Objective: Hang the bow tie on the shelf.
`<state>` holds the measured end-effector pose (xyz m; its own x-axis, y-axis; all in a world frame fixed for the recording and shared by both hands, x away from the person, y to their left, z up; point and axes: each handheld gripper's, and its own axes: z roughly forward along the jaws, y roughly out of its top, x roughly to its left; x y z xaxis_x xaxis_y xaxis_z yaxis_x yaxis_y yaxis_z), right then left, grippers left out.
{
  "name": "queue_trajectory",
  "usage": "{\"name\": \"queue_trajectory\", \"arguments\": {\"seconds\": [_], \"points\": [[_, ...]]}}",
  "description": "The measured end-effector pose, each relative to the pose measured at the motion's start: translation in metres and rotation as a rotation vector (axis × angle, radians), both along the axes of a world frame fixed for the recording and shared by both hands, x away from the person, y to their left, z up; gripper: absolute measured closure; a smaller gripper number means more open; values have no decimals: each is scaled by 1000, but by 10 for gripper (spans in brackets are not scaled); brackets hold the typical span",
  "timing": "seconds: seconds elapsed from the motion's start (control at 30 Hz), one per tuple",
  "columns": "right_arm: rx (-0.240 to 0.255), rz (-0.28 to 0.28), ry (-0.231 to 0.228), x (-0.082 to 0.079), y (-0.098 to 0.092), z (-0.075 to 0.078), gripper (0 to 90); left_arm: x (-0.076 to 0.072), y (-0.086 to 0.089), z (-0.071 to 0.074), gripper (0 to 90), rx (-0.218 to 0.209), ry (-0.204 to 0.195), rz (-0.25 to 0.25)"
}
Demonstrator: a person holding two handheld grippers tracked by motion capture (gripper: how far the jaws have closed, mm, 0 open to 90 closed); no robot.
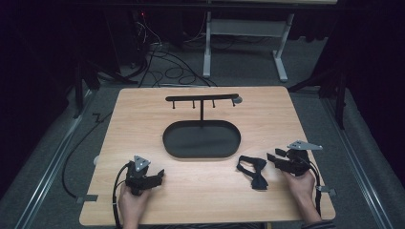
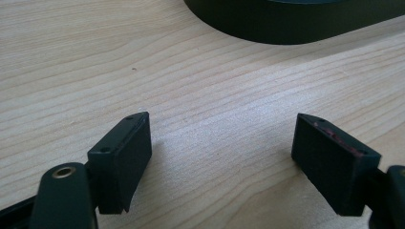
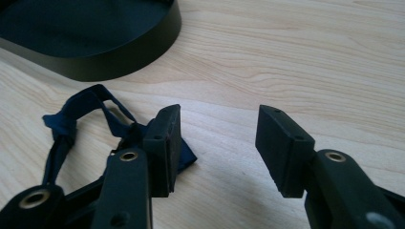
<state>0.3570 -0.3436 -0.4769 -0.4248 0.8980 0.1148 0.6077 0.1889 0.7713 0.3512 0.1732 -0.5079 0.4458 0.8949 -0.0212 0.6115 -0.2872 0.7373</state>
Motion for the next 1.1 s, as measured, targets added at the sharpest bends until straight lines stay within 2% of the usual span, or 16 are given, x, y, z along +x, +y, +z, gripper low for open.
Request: {"name": "queue_trajectory", "arguments": {"seconds": [0.47,0.77,1.1], "points": [[21,57,-1,-2,17,2,537,0,0,0,217,0,0,0],[1,111,-16,0,34,7,534,0,0,0,217,0,0,0],[-1,160,7,7,51,6,532,0,0,0,217,0,0,0]]}}
